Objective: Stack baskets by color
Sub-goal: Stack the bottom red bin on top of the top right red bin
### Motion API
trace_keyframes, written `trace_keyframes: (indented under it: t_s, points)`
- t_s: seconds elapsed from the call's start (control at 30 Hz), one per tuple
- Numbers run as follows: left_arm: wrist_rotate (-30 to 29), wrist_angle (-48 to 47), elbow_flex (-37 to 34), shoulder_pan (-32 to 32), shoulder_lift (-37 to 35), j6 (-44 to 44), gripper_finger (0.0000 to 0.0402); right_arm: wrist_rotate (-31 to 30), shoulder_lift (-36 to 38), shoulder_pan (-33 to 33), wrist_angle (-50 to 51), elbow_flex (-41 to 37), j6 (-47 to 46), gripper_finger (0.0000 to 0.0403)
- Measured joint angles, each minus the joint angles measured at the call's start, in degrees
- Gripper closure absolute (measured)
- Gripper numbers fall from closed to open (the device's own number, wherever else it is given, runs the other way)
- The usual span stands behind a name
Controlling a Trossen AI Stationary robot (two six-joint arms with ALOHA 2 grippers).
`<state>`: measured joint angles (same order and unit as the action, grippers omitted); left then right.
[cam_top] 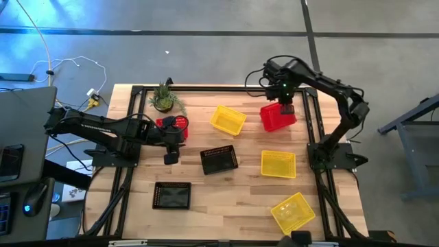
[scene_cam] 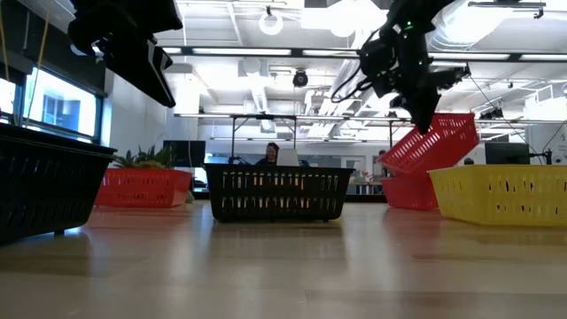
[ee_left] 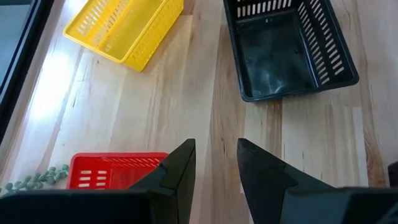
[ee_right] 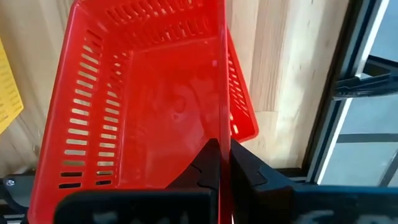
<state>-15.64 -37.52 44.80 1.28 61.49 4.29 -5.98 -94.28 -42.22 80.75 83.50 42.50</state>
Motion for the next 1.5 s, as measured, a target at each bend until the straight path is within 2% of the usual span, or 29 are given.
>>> trace_keyframes:
  t_s: [0.17, 0.5, 0.63, 1.07, 1.2, 1.5]
  points:
    - [0.00, -0.07, 0.00, 0.00, 0.00, 0.00, 0.0296, 0.49, -1.02, 0.00, -0.97, 0.00, -0.55, 0.0403]
    - [0.00, -0.44, 0.00, 0.00, 0.00, 0.00, 0.0296, 3.19, -1.09, -2.56, -4.29, 0.00, -17.76, 0.0403]
    - [0.00, -1.00, 0.00, 0.00, 0.00, 0.00, 0.0296, 4.40, -1.09, -3.30, -4.37, 0.00, -21.49, 0.0403]
    - [-0.04, -1.95, 0.00, 0.00, 0.00, 0.00, 0.0296, 5.20, 2.20, -4.97, -6.80, 0.00, -10.86, 0.0403]
    - [-0.04, -1.95, 0.00, 0.00, 0.00, 0.04, 0.0296, 9.94, 4.80, -7.16, -10.88, 0.00, -7.68, 0.0403]
    - [-0.02, -1.92, 0.00, 0.00, 0.00, 0.10, 0.0296, 18.37, 5.42, -10.35, -11.78, 0.00, -4.69, 0.0403]
